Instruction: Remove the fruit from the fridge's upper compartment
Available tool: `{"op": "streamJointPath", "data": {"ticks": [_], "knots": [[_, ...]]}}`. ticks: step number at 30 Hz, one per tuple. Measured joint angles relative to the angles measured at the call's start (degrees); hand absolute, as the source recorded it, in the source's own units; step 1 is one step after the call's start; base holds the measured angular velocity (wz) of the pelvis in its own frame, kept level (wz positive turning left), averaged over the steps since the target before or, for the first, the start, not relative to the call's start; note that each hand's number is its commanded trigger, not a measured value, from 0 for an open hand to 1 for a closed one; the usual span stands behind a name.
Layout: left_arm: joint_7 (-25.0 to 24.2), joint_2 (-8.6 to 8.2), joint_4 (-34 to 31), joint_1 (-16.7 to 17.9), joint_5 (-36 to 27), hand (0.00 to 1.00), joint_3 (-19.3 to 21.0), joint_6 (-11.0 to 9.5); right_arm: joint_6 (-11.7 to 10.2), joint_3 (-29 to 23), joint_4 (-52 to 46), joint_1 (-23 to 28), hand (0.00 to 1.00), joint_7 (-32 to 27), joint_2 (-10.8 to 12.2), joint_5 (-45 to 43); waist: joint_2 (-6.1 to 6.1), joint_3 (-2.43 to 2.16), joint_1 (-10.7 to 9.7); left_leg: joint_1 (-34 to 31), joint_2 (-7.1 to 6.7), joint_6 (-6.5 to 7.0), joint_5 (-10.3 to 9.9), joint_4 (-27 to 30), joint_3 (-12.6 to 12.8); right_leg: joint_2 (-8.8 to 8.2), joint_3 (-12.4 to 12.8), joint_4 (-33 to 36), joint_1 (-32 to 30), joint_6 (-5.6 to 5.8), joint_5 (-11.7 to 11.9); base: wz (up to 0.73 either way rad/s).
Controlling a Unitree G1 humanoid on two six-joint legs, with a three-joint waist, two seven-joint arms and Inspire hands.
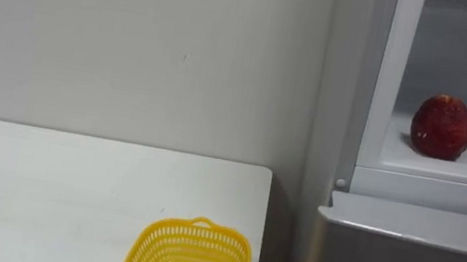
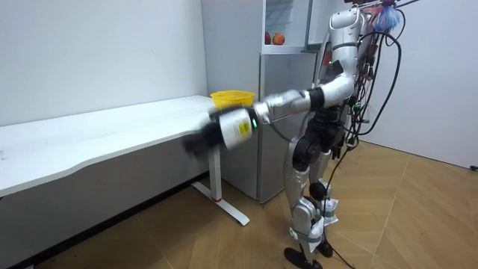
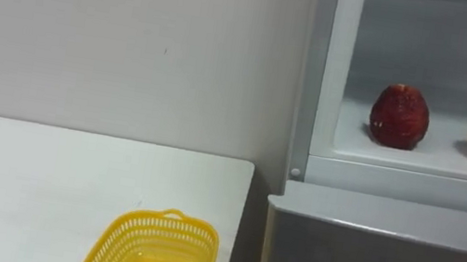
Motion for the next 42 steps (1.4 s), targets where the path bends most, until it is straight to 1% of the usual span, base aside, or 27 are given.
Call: {"op": "streamJointPath", "data": {"ticks": [1, 2, 4, 5, 6, 7, 8, 10, 11, 12, 13, 14, 16, 17, 19, 21, 22, 23, 24, 25, 29, 31, 33, 36, 38, 42], "knots": [[-0.4, -0.12, 4.5, 0.2, -0.3, 0.00, -2.6, 0.2, 0.2, 0.2, -0.1, -0.1, 0.00, 0.4, 0.2, -0.6, -0.32, -0.11, 0.1, 0.0, 0.00, 0.00, 0.0, 0.1, -0.1, 0.00, 0.0, -0.1, 0.1, 0.00, 0.0, 0.05], [-0.9, -0.16, 6.7, 0.3, -0.2, 0.00, -4.0, 0.2, 0.2, 0.4, 0.0, -0.2, 0.00, 0.6, 0.3, -0.7, -0.60, -0.09, 0.0, 0.0, -0.01, 0.00, 0.0, 0.1, -0.2, -0.01, -0.2, -0.1, 0.2, 0.00, 0.0, 0.08], [-3.7, -0.27, 14.5, 0.2, -0.2, 0.00, -8.4, 1.0, 0.3, 0.6, 0.0, -0.3, 0.00, 1.2, 0.3, -1.0, -1.23, 0.10, -0.2, 0.1, -0.06, 0.04, -0.1, 0.4, -0.5, -0.08, -0.6, -0.3, 0.6, 0.01, 0.0, 0.08], [-4.4, -0.32, 16.3, 0.0, -0.2, 0.00, -9.1, 1.3, 0.3, 0.6, 0.0, -0.6, 0.00, 1.1, 0.3, -1.0, -1.29, 0.14, -0.3, 0.1, -0.06, 0.06, -0.2, 0.5, -0.5, -0.09, -0.7, -0.4, 0.7, 0.02, 0.0, 0.06], [-5.7, -0.35, 19.7, -0.4, -0.2, 0.00, -10.5, 1.6, 0.3, 0.6, 0.1, -0.7, 0.00, 1.1, 0.3, -1.0, -1.24, 0.13, -0.4, 0.1, -0.02, 0.12, -0.3, 0.4, -0.6, -0.09, -0.9, -0.6, 1.0, 0.08, 0.1, 0.05], [-6.9, -0.47, 22.7, -0.6, 0.2, 0.00, -11.5, 1.6, 0.2, 0.6, 0.2, -0.6, 0.00, 1.2, 0.3, -0.9, -1.38, 0.25, -0.5, 0.3, -0.01, 0.14, -0.3, 0.2, -0.6, -0.06, -0.9, -0.8, 1.3, 0.15, 0.2, 0.05], [-7.7, -0.53, 24.1, -0.7, 0.6, 0.00, -12.0, 1.6, 0.2, 0.6, 0.2, -0.5, 0.00, 1.1, 0.4, -0.8, -1.36, 0.32, -0.5, 0.4, -0.01, 0.17, -0.3, 0.2, -0.6, -0.04, -0.9, -0.9, 1.5, 0.18, 0.2, 0.03], [-11.0, -0.61, 28.3, -0.4, 2.9, 0.00, -14.2, 1.8, 0.3, 0.7, 0.2, -0.5, 0.00, 1.2, 0.7, -1.0, -0.86, 0.44, -1.1, 0.3, -0.02, 0.22, -0.4, 0.2, -0.5, -0.04, -0.9, -0.9, 1.4, 0.23, 0.2, 0.00], [-11.7, -0.63, 29.4, -0.3, 4.1, 0.00, -15.1, 1.8, 0.3, 0.7, 0.2, -0.5, 0.00, 1.2, 0.7, -1.0, -0.66, 0.43, -1.3, 0.3, -0.02, 0.22, -0.4, 0.2, -0.5, -0.05, -0.8, -0.9, 1.4, 0.24, 0.2, 0.00], [-13.6, -0.74, 31.5, -0.1, 7.2, 0.00, -16.3, 2.0, 0.3, 0.8, 0.2, -0.4, 0.00, 1.4, 0.7, -0.8, -0.39, 0.39, -1.7, 0.4, -0.03, 0.22, -0.4, 0.1, -0.5, -0.03, -0.7, -0.9, 1.4, 0.25, 0.2, -0.06], [-15.4, -0.76, 33.8, -0.2, 12.4, 0.00, -17.0, 2.2, 0.2, 1.0, 0.2, -0.4, 0.00, 1.8, 0.8, -1.0, -0.22, 0.41, -1.8, 0.7, 0.01, 0.21, -0.4, 0.0, -0.3, 0.05, -0.6, -1.0, 1.5, 0.25, 0.2, -0.05], [-16.2, -0.81, 34.9, -0.4, 15.3, 0.00, -17.1, 2.4, 0.2, 1.0, 0.3, -0.5, 0.00, 1.9, 0.8, -1.0, -0.23, 0.41, -2.0, 0.7, 0.02, 0.20, -0.4, -0.1, -0.3, 0.07, -0.5, -1.0, 1.6, 0.24, 0.2, -0.06], [-17.6, -0.80, 36.0, -0.5, 28.5, 0.00, -20.3, 4.0, 0.3, 2.8, 0.7, -0.8, 0.00, 2.2, 0.8, -1.0, -0.43, 0.41, -3.3, 0.8, 0.06, 0.17, -0.3, -0.2, -0.1, 0.13, -0.3, -1.0, 1.5, 0.20, 0.2, 0.00], [-17.8, -0.77, 36.4, -0.7, 31.7, 0.00, -21.2, 4.3, 0.4, 3.1, 0.7, -0.9, 0.00, 2.3, 0.8, -1.0, -0.45, 0.40, -3.6, 0.8, 0.06, 0.16, -0.3, -0.3, -0.1, 0.13, -0.3, -1.0, 1.5, 0.19, 0.2, 0.00], [-19.0, -0.74, 37.0, -2.3, 42.7, 0.00, -24.9, 5.7, 0.4, 4.4, 0.7, -1.3, 0.00, 2.5, 0.9, -1.0, -0.75, 0.39, -4.7, 1.0, 0.04, 0.17, -0.3, -0.3, -0.1, 0.23, 0.3, -1.0, 1.6, 0.20, 0.2, -0.03], [-19.7, -0.57, 37.1, -4.0, 47.7, 0.00, -26.3, 6.5, 0.4, 5.8, 0.7, -1.4, 0.00, 2.4, 0.9, -1.0, -1.19, 0.40, -5.3, 1.1, 0.08, 0.17, -0.3, -0.2, 0.3, 0.23, 0.4, -0.9, 1.6, 0.20, 0.2, -0.07], [-19.8, -0.03, 37.2, -5.0, 49.5, 0.00, -27.7, 6.8, 0.4, 5.8, 0.6, -1.4, 0.00, 2.4, 1.1, -1.0, -1.45, 0.47, -5.7, 1.1, 0.10, 0.17, -0.3, -0.2, 0.4, 0.27, 0.6, -0.9, 1.6, 0.21, 0.2, -0.08], [-19.8, 0.19, 37.1, -5.4, 50.0, 0.00, -28.3, 6.8, 0.4, 5.8, 0.6, -1.5, 0.00, 2.3, 1.2, -1.0, -1.54, 0.50, -6.0, 1.1, 0.11, 0.17, -0.3, -0.2, 0.5, 0.29, 0.8, -1.0, 1.5, 0.22, 0.2, -0.11], [-19.8, 0.30, 37.1, -5.7, 51.4, 0.00, -29.1, 6.9, 0.5, 6.0, 0.6, -1.8, 0.00, 2.1, 1.2, -1.0, -1.63, 0.54, -6.5, 1.1, 0.16, 0.18, -0.3, -0.3, 1.0, 0.39, 1.4, -1.0, 1.3, 0.29, 0.3, -0.21], [-19.9, 0.30, 37.1, -5.9, 52.1, 0.00, -29.3, 7.0, 0.8, 6.9, 0.6, -1.9, 0.00, 2.0, 1.3, -1.0, -1.64, 0.53, -6.6, 1.2, 0.25, 0.19, -0.3, -0.4, 1.6, 0.52, 2.2, -1.0, 1.2, 0.35, 0.3, -0.24], [-20.2, 0.28, 37.2, -6.1, 54.8, 0.00, -29.3, 7.9, 1.5, 7.9, 0.8, -1.6, 0.00, 2.4, 2.4, -1.0, -2.03, 0.65, -6.9, 2.1, 0.24, 0.22, -0.3, -1.3, 2.2, 0.67, 3.1, -1.0, 1.3, 0.43, 0.4, -0.15], [-21.1, 0.28, 37.2, -5.9, 56.1, 0.00, -29.7, 9.1, 2.1, 8.0, 0.7, -1.6, 0.00, 2.5, 2.8, -0.8, -2.12, 0.65, -7.3, 2.3, 0.23, 0.23, -0.3, -1.2, 2.5, 0.68, 3.4, -1.1, 1.5, 0.48, 0.5, -0.08], [-21.2, 0.29, 37.6, -5.8, 57.7, 0.00, -30.7, 9.7, 2.1, 8.0, 0.7, -1.9, 0.00, 2.5, 2.9, -0.6, -2.19, 0.66, -7.9, 2.3, 0.20, 0.23, -0.3, -1.2, 2.6, 0.65, 3.5, -1.2, 1.5, 0.50, 0.5, -0.02], [-22.0, 0.02, 39.9, -6.2, 59.5, 0.00, -31.0, 11.0, 2.1, 8.0, 0.8, -2.1, 0.00, 2.4, 3.0, -0.7, -2.39, 0.66, -8.0, 2.5, 0.24, 0.23, -0.3, -1.1, 2.9, 0.68, 3.8, -1.2, 1.5, 0.50, 0.5, -0.04], [-22.6, -0.06, 41.0, -5.8, 60.0, 0.00, -30.9, 11.5, 2.0, 7.9, 1.8, -2.4, 0.00, 2.3, 3.0, -0.6, -2.41, 0.66, -7.9, 2.7, 0.26, 0.23, -0.3, -1.1, 3.0, 0.71, 3.9, -1.2, 1.6, 0.50, 0.5, -0.03], [-24.1, -0.02, 41.0, -4.8, 60.4, 0.00, -30.9, 13.3, 3.1, 8.0, 2.8, -2.3, 0.00, 2.4, 3.2, 0.3, -2.33, 0.68, -7.9, 2.8, 0.30, 0.24, -0.3, -1.1, 3.1, 0.78, 4.3, -1.1, 1.6, 0.52, 0.4, -0.02]]}}
